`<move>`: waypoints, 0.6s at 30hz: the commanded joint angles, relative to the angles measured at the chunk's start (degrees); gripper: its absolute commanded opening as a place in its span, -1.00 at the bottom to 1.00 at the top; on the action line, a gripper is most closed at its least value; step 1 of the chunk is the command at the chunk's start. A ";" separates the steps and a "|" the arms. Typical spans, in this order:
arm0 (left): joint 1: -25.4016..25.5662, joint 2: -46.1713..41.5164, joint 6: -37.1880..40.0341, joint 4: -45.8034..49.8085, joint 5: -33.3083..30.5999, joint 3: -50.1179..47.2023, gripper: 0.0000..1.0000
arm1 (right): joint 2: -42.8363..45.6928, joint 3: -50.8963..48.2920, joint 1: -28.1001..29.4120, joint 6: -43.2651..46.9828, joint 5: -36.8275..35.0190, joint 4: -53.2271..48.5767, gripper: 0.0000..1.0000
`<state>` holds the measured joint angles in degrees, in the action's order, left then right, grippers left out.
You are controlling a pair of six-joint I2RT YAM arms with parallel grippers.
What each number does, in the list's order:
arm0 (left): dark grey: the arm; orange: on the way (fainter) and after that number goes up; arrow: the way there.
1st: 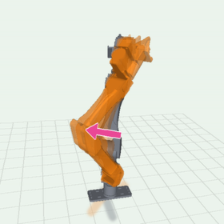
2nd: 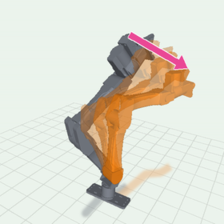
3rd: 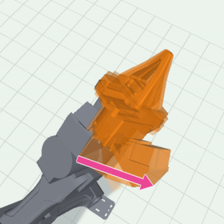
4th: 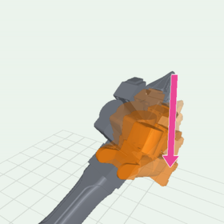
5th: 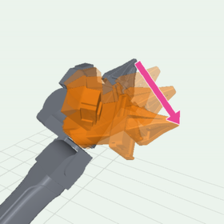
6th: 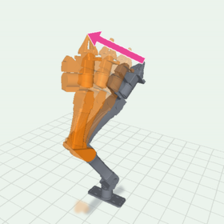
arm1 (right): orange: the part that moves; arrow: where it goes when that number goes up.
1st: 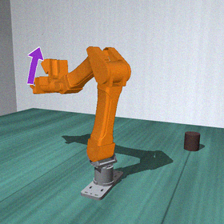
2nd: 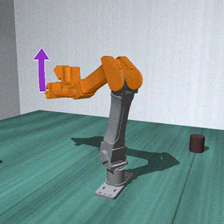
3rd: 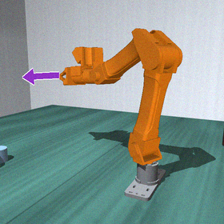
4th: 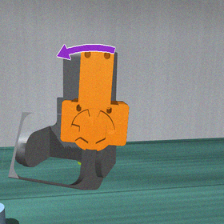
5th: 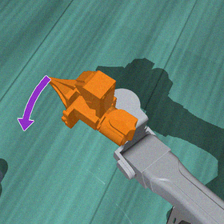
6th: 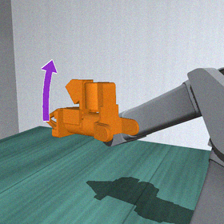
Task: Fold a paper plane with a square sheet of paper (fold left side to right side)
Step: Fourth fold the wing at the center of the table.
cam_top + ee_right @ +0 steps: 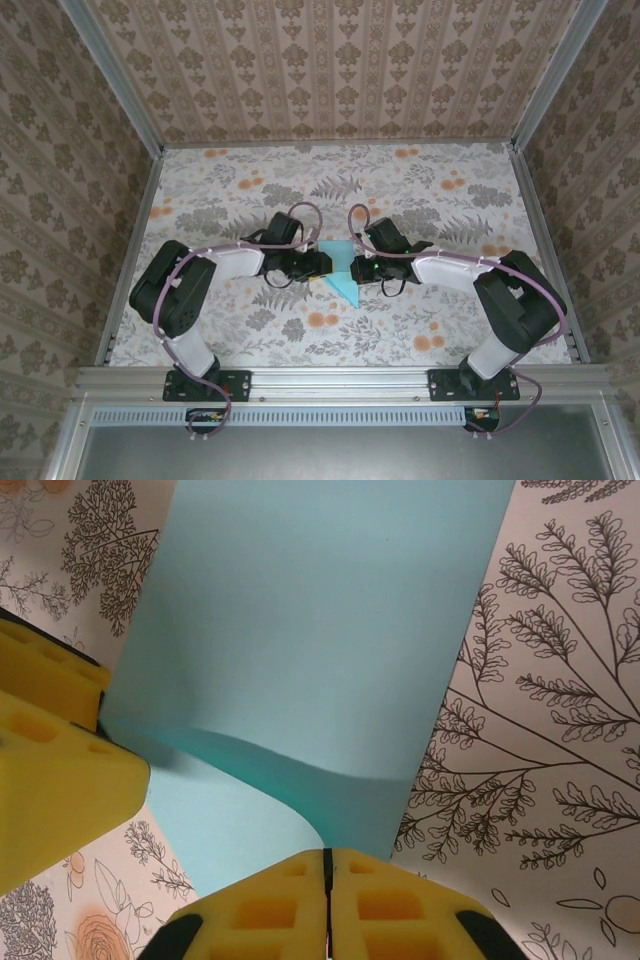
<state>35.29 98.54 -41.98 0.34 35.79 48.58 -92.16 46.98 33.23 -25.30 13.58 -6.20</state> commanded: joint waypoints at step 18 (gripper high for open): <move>0.31 -3.05 -0.85 3.14 -0.18 3.92 -0.56 | 14.91 -6.06 13.57 -1.30 -22.58 -4.39 -0.23</move>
<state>35.29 96.99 -42.09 1.76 35.73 50.52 -75.44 41.80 43.72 -25.30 -2.98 -11.92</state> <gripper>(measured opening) 0.219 0.380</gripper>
